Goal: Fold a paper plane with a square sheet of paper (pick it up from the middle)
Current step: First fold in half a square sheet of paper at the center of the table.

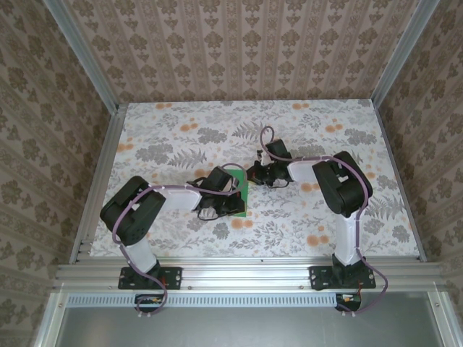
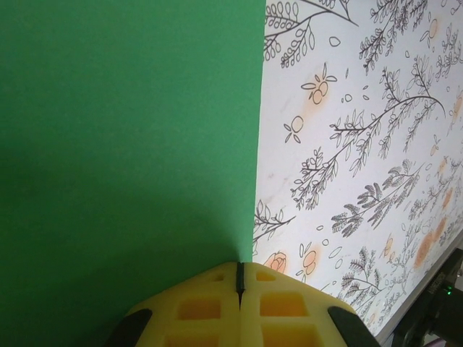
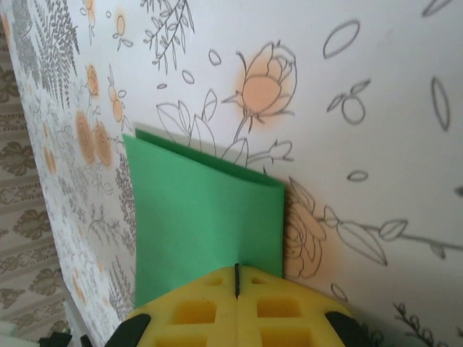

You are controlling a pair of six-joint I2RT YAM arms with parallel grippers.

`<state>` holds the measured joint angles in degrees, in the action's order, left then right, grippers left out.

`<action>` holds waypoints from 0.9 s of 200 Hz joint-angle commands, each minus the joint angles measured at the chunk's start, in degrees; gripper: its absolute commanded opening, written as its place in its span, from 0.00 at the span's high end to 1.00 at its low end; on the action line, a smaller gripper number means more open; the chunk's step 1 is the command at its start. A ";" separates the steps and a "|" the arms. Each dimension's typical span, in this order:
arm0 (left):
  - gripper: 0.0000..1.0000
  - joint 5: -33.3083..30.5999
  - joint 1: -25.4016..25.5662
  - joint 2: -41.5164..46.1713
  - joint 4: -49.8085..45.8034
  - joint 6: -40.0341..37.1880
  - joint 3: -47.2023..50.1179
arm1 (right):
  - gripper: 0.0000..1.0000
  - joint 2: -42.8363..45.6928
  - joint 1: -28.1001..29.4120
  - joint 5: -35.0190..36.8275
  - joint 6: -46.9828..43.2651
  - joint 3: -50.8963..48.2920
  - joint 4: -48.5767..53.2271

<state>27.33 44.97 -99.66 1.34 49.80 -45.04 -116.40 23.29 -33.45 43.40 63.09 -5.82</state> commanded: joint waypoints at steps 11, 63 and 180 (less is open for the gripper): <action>1.00 -1.32 0.86 -1.77 -12.24 -1.81 2.78 | 0.94 -2.33 -0.43 5.52 -2.61 3.23 4.83; 1.00 -1.32 1.00 -1.51 -11.89 -1.63 3.11 | 0.94 -5.03 -2.01 5.77 -1.92 6.31 4.83; 0.93 -1.32 0.47 2.75 -14.33 -2.25 -2.08 | 0.84 7.09 -3.95 4.21 -2.44 0.43 5.21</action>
<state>27.42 45.34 -97.97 -4.10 49.04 -45.54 -116.36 18.98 -30.26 41.74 67.57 -1.48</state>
